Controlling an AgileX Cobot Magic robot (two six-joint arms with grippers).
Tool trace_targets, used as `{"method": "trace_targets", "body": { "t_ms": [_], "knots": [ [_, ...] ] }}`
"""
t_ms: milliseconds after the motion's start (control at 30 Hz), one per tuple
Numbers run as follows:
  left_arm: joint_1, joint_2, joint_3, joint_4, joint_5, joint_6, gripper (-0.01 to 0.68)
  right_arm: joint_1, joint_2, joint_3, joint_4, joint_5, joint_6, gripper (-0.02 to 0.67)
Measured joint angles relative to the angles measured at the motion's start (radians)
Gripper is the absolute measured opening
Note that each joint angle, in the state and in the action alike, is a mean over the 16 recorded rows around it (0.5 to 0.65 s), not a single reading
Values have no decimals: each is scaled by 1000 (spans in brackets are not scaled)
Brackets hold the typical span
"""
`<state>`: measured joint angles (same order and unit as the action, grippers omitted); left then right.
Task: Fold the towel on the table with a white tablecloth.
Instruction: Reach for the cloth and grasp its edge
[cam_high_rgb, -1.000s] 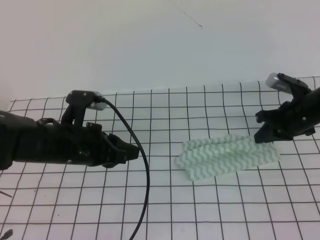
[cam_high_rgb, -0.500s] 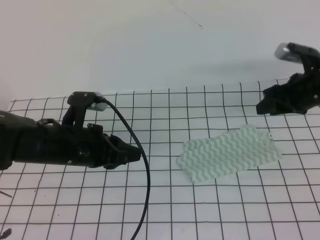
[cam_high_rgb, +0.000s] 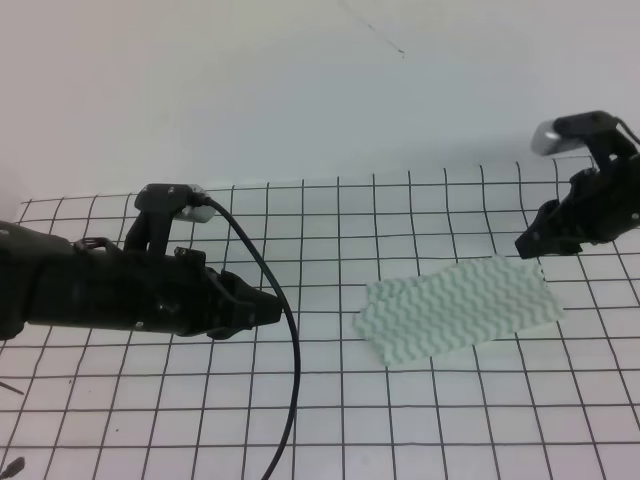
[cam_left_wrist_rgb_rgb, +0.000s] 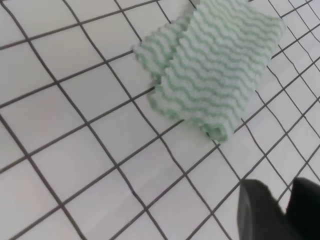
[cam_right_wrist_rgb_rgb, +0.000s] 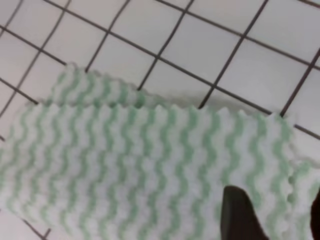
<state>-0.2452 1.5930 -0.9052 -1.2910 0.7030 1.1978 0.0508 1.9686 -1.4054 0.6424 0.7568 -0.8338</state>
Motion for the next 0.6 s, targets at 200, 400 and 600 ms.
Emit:
{"method": "trace_targets", "body": {
  "t_ms": [200, 400, 600],
  "knots": [
    [0, 2, 0, 3, 1, -2, 137, 10, 70, -39, -33, 4, -20, 301],
    [0, 2, 0, 11, 5, -5, 137, 20, 127, -114, -57, 16, -14, 285],
    [0, 2, 0, 27, 8, -11, 137, 43, 182, -231, -128, 69, 19, 274]
  ]
}}
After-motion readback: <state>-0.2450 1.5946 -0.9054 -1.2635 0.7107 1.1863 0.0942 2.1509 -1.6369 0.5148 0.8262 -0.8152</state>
